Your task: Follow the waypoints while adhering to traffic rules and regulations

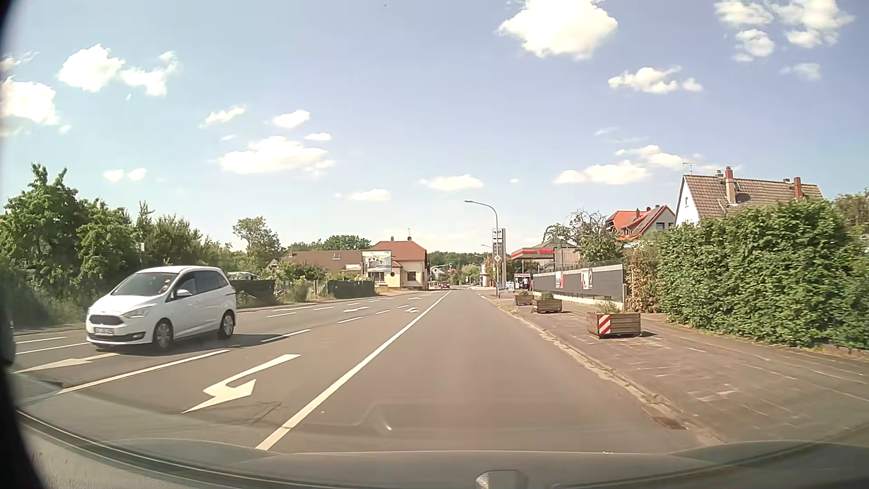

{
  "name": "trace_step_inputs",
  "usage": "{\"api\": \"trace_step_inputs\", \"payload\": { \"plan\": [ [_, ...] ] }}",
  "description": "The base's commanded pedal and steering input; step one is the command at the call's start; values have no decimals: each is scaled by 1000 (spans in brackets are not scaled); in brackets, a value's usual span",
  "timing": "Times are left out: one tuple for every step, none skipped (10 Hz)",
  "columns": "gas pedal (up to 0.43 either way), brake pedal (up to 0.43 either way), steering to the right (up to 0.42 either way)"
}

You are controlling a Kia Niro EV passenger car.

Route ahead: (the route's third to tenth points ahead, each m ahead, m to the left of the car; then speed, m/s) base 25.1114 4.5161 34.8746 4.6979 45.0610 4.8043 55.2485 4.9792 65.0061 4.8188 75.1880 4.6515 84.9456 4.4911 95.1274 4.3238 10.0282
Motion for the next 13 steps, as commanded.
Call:
{"api": "trace_step_inputs", "payload": {
  "plan": [
    [240,30,-3],
    [240,30,-4],
    [240,30,-3],
    [240,30,-2],
    [240,30,-2],
    [240,30,-2],
    [240,30,-2],
    [228,30,-1],
    [220,30,0],
    [220,30,1],
    [197,30,1],
    [169,30,1],
    [157,30,1]
  ]
}}
